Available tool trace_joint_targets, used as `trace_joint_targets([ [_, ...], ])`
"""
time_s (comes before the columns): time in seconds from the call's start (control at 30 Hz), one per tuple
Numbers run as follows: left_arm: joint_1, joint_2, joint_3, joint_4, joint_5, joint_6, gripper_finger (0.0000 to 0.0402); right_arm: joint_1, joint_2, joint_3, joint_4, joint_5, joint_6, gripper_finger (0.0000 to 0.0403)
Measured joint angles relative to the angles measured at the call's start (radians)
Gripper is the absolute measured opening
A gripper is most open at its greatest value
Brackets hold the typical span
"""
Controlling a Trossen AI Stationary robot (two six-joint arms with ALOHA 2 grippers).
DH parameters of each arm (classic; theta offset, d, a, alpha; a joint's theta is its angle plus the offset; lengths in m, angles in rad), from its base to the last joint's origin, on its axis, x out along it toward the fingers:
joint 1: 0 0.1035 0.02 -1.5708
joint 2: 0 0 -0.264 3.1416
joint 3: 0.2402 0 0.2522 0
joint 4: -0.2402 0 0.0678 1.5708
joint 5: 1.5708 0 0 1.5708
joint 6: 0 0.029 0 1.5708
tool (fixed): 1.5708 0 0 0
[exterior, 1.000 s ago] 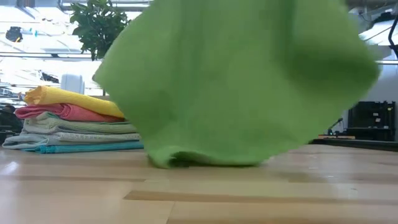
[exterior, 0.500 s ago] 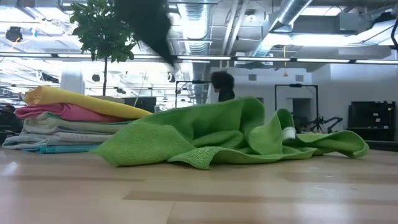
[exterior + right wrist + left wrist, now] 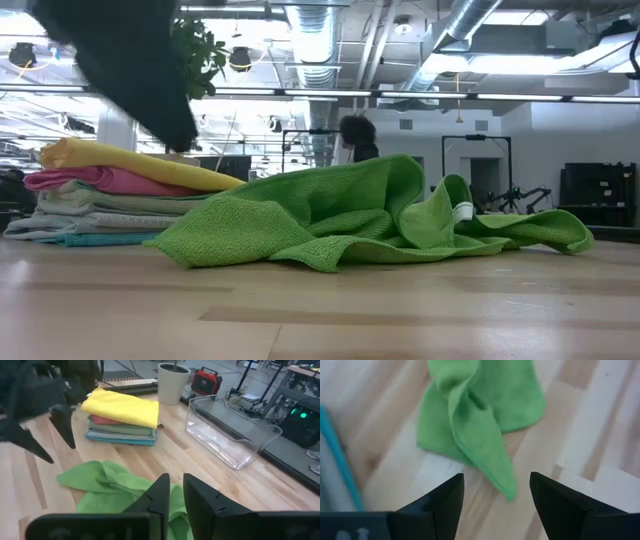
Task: Fold microfiber towels
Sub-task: Fold the green microfiber cloth
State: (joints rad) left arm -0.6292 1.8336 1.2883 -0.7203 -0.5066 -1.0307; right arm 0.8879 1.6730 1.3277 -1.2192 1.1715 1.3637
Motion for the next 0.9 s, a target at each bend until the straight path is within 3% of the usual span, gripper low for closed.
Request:
trace_joint_targets([
  [0.23,-0.003,0.001,-0.156,0.190,-0.034,-0.125,0.0220,0.002,0.000,0.000,0.005,-0.006,-0.028,0.0098],
  [0.5,-0.009,0.001,-0.304,0.420,-0.032,-0.161,0.0220,-0.008,0.000,-0.029,0.027,-0.012,-0.028,0.0145],
  [0.6,-0.009,0.004,-0.336,0.501,-0.001,-0.143,0.0211,-0.037,0.000,-0.078,0.059,-0.066,-0.028,0.0164],
  [0.7,-0.010,0.018,-0.339,0.531,0.014,-0.103,0.0179,-0.074,0.000,-0.140,0.097,-0.139,-0.028,0.0182],
  [0.9,-0.010,0.052,-0.336,0.565,0.018,-0.064,0.0068,-0.090,0.001,-0.177,0.116,-0.173,0.000,0.0204],
])
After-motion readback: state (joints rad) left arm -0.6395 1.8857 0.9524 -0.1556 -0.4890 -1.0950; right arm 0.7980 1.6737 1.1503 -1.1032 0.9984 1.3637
